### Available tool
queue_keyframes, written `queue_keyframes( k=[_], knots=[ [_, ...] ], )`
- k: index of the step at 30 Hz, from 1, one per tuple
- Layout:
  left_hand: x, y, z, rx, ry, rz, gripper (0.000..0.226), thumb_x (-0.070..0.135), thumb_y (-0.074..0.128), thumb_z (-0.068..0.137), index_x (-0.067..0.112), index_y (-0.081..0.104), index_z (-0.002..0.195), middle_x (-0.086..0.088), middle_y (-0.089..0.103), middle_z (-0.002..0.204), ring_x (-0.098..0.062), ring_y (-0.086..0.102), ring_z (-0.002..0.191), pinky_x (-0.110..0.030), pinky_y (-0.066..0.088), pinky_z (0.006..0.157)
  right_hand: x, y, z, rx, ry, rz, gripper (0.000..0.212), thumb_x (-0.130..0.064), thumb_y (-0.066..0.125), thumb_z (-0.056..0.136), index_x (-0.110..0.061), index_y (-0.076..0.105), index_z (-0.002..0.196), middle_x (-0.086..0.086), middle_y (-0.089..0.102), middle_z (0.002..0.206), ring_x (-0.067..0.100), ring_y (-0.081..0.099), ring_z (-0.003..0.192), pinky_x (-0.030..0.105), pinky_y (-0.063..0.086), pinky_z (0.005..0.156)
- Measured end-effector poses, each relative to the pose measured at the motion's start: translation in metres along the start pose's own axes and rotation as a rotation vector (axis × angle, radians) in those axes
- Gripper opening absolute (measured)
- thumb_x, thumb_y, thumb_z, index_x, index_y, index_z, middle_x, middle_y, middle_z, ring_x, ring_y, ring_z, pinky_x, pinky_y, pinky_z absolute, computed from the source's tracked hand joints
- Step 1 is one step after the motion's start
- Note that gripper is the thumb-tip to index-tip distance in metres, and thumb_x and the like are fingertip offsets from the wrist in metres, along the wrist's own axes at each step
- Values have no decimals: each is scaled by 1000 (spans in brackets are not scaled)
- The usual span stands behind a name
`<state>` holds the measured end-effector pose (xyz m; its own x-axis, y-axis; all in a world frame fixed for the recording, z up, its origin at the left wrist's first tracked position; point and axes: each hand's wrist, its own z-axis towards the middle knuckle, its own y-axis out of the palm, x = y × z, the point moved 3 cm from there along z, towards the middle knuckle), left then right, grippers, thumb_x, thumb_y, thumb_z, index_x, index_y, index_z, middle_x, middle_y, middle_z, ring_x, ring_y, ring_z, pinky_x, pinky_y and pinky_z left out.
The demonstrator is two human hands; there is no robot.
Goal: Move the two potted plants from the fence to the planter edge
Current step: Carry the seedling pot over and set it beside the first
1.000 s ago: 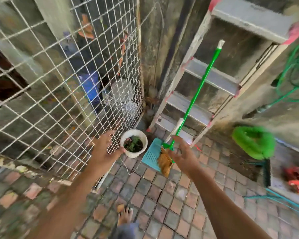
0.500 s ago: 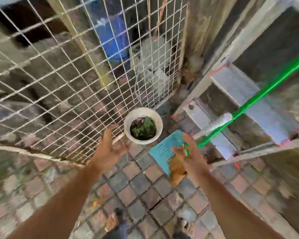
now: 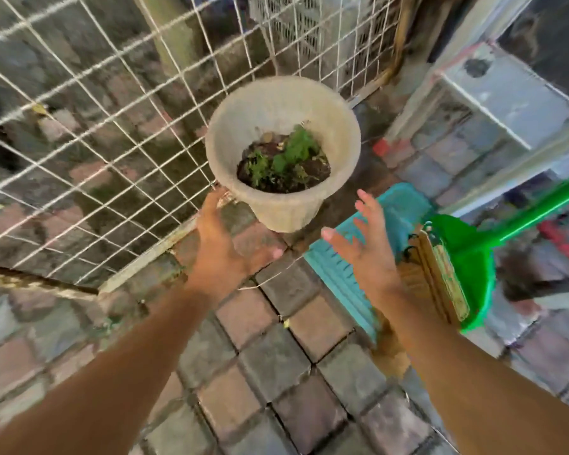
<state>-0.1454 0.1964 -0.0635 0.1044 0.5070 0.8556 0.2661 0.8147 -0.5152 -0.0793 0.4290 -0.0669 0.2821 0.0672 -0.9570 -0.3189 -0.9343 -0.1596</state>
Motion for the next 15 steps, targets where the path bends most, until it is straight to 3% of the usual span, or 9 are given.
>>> queue_keyframes(
  k=[1,3,4,6,8,10,11,13,15],
  knots=[
    [-7,7,2,32,41,-28,132,47,97,62,2,17,156,-21,24,160,-36,31,156,-54,36,127,8,2,8,-10,-22,-13,90,-15,83,87,-28,29,158,-2,31,162,19,33,149,49,31,125],
    [-16,19,6,99,102,-143,125,27,102,62,12,16,152,-2,22,158,-16,29,157,-24,41,123,20,6,26,-25,-76,-4,103,-16,90,80,-32,26,158,-14,32,163,10,33,148,45,31,126],
    [-19,25,10,136,138,-197,120,19,100,64,17,16,150,2,22,158,-19,28,158,-16,41,118,25,8,34,-39,-103,20,107,-19,94,75,-37,26,156,-28,35,158,1,35,146,39,30,125],
    [-21,35,18,214,161,-284,119,15,100,65,17,14,147,-10,22,163,-39,30,158,-28,49,117,32,14,50,-63,-152,82,108,-29,93,66,-47,28,149,-42,37,148,-3,35,145,32,28,123],
    [-17,41,30,306,179,-364,118,21,102,62,15,13,140,-24,23,161,-42,39,152,-49,49,118,37,22,61,-82,-219,150,105,-30,90,64,-40,30,150,-28,39,154,2,38,148,27,32,120],
    [-12,47,39,405,214,-423,109,9,99,62,20,16,132,-21,32,155,-30,49,147,-44,51,116,39,34,69,-99,-307,206,104,-18,88,69,-21,28,155,-10,45,154,1,45,143,20,40,114],
    [-11,50,42,437,222,-445,105,4,96,63,23,17,130,-15,37,151,-22,53,143,-38,52,115,40,40,72,-92,-340,233,103,-16,86,70,-18,28,154,-3,46,153,7,47,144,25,42,115],
    [-12,55,49,453,246,-475,107,6,97,64,24,16,132,-7,42,148,-15,55,142,-35,51,116,41,48,76,-50,-387,284,94,-21,84,70,-22,33,149,4,46,152,23,45,147,41,41,121],
    [-18,58,55,435,255,-496,114,18,97,63,22,13,140,1,41,152,-10,52,145,-36,50,118,43,51,81,-7,-421,296,89,-23,84,70,-26,36,145,1,48,149,23,46,145,43,39,122]
  ],
)
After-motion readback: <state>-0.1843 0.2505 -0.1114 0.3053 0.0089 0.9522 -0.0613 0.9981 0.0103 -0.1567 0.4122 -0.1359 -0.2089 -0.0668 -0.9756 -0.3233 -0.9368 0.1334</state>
